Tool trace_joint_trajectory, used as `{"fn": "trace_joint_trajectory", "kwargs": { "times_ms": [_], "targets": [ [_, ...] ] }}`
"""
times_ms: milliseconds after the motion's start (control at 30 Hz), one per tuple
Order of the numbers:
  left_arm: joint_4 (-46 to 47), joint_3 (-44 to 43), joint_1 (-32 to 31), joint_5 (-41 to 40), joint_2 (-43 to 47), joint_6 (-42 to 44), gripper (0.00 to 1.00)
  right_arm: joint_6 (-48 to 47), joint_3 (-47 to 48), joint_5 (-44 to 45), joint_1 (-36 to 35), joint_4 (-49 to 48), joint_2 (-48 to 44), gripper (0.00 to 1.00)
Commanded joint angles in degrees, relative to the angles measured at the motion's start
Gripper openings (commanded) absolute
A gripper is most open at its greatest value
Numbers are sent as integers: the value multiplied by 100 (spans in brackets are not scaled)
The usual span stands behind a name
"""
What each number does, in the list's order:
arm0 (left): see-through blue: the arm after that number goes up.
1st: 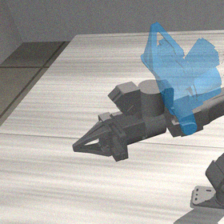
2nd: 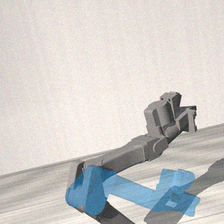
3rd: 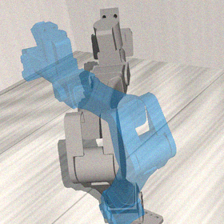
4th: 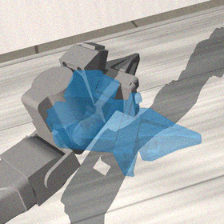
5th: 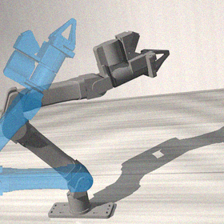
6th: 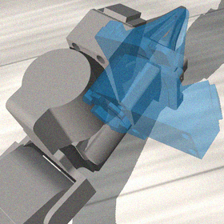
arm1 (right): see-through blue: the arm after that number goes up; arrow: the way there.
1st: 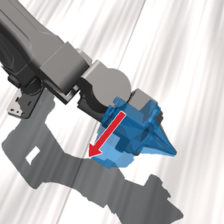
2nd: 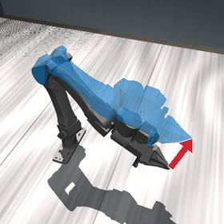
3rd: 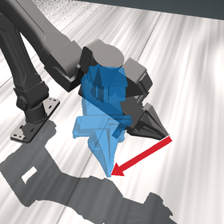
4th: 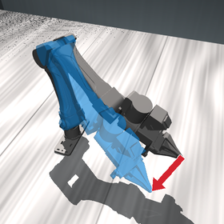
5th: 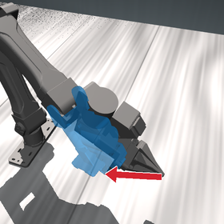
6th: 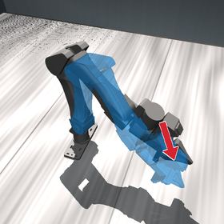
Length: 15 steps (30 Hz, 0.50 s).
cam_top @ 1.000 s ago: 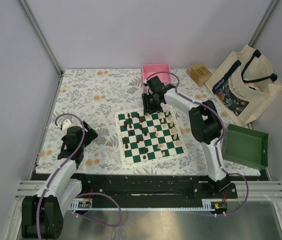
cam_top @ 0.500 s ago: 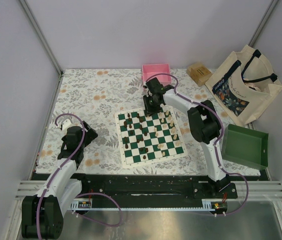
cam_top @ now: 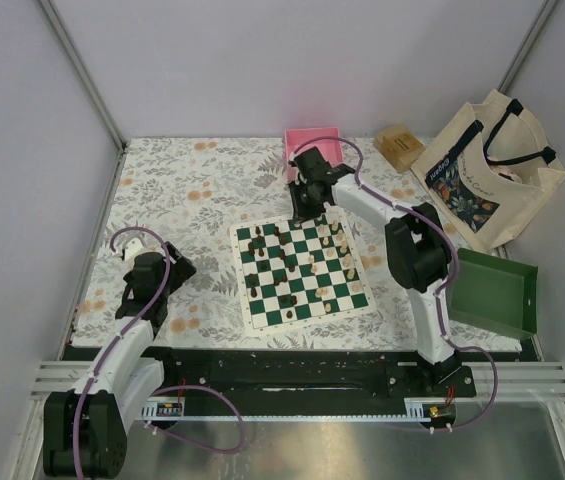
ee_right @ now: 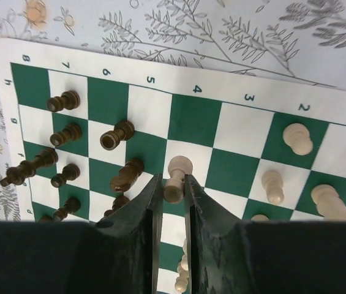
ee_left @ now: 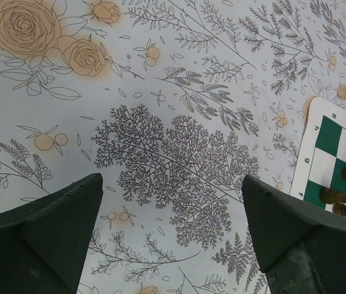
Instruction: Set up the chess pieces on the board
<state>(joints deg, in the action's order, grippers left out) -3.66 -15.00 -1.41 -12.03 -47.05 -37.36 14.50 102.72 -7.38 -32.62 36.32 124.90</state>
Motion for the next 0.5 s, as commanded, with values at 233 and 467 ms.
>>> {"fn": "trace_joint_trajectory", "kwargs": {
  "times_ms": [233, 467],
  "targets": [
    [261, -143, 0, -36, 2, 19, 99, 0, 266, 1036, 536, -125, -695, 22],
    [261, -152, 9, -19, -24, 19, 99, 35, 196, 1212, 827, -151, -511, 22]
  ]
}}
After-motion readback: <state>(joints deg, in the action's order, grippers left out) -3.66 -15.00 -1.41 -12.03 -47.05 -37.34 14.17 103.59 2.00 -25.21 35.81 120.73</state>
